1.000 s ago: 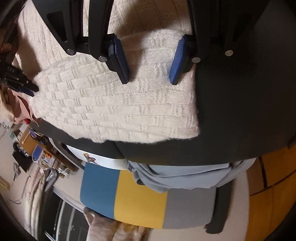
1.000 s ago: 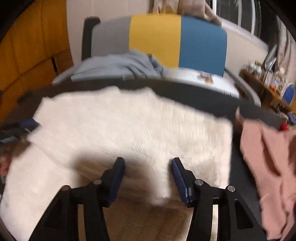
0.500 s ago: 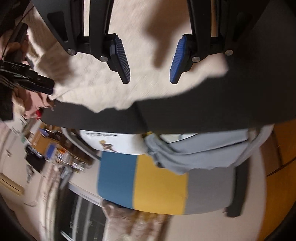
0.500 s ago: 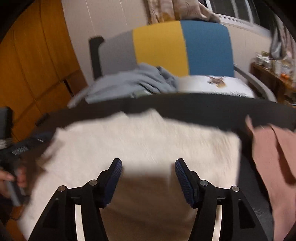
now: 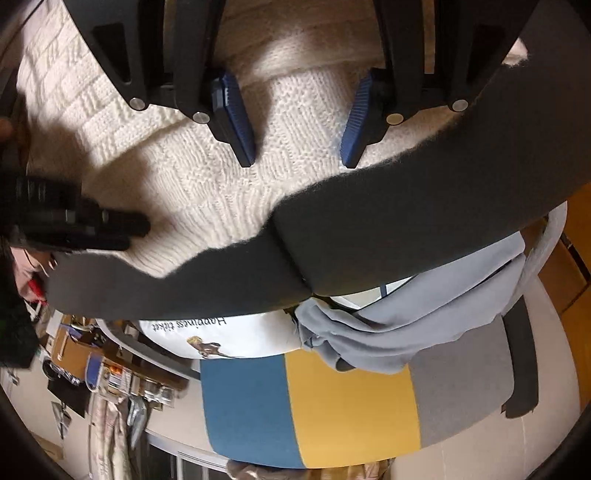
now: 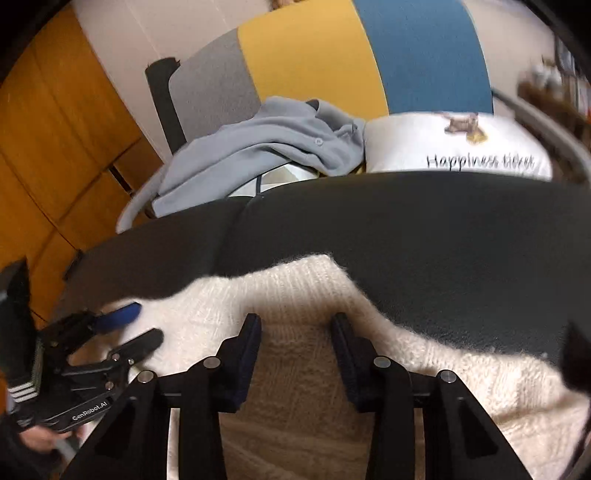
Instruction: Fold clothes
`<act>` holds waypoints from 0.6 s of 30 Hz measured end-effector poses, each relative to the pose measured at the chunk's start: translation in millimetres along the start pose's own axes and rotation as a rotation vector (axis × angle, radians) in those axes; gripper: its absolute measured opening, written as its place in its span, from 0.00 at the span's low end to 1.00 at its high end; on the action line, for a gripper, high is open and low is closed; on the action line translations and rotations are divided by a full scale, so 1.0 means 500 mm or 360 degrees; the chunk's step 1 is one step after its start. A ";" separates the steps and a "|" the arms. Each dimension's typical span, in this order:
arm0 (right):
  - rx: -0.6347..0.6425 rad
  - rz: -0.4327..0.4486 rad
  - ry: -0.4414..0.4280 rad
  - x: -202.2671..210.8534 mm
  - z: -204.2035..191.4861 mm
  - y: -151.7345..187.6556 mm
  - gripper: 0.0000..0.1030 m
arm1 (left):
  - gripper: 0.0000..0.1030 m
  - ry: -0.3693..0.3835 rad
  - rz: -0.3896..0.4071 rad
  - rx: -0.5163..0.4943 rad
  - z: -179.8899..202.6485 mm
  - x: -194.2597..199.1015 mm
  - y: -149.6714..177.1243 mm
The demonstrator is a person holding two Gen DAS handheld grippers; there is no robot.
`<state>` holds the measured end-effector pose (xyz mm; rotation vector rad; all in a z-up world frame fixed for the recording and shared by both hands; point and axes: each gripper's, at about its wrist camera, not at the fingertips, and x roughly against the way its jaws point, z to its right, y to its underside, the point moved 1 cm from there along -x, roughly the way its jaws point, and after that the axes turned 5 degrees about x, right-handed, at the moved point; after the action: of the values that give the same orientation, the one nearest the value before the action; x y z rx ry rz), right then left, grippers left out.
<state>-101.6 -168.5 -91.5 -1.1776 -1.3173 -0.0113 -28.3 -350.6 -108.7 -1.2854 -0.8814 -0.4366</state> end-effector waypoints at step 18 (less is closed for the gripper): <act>0.0172 0.0023 0.0172 -0.020 -0.030 -0.011 0.69 | 0.45 0.0206 0.0222 0.0622 -0.253 0.225 0.109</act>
<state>-97.4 -186.9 -92.1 -1.0798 -1.1998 0.0065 120.5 -435.6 -60.5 -0.9402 -0.7202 -0.2200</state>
